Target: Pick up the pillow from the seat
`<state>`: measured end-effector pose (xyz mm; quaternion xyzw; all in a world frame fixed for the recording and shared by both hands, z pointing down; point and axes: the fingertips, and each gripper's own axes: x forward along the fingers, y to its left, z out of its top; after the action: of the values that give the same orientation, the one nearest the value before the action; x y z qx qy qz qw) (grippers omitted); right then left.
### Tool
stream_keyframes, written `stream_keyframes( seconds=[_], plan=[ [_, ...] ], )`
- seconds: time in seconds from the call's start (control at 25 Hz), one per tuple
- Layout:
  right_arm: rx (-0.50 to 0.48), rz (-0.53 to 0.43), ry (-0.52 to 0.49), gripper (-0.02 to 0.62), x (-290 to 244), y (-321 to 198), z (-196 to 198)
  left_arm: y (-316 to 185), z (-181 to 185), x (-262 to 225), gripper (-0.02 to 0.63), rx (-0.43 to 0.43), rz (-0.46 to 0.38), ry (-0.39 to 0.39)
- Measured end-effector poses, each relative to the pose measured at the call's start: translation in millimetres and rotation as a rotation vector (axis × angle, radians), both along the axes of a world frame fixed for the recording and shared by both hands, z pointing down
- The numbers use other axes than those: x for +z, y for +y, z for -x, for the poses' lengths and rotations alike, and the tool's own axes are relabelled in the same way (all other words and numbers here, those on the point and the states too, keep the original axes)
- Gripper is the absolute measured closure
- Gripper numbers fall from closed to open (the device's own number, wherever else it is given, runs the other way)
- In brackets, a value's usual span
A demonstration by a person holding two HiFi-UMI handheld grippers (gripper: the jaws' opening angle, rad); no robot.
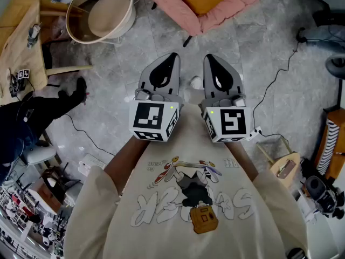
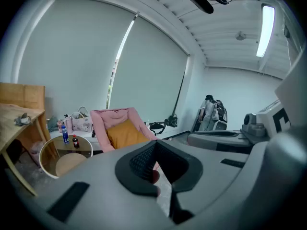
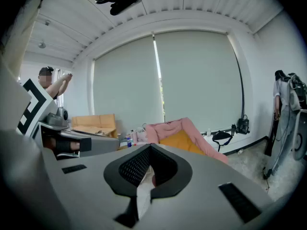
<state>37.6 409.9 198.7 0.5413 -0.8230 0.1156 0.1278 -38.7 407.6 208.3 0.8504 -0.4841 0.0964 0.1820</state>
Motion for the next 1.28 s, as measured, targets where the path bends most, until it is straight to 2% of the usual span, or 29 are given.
stream_keyframes(
  seconds=[0.28,0.6,1.04,1.28],
  plan=[
    [0.027,-0.005,-0.048,0.575,0,-7,28,-6,26,5,0.601,0.02,0.005,0.02],
    [0.091,-0.022,-0.004,0.575,-6,-12,34,-15,51,5,0.601,0.051,0.0,0.049],
    [0.151,-0.067,0.022,0.575,-12,-26,80,-34,111,-2,0.601,0.049,-0.037,0.097],
    [0.174,-0.056,0.049,0.575,-7,-32,91,-43,121,2,0.601,0.075,-0.027,0.126]
  ],
)
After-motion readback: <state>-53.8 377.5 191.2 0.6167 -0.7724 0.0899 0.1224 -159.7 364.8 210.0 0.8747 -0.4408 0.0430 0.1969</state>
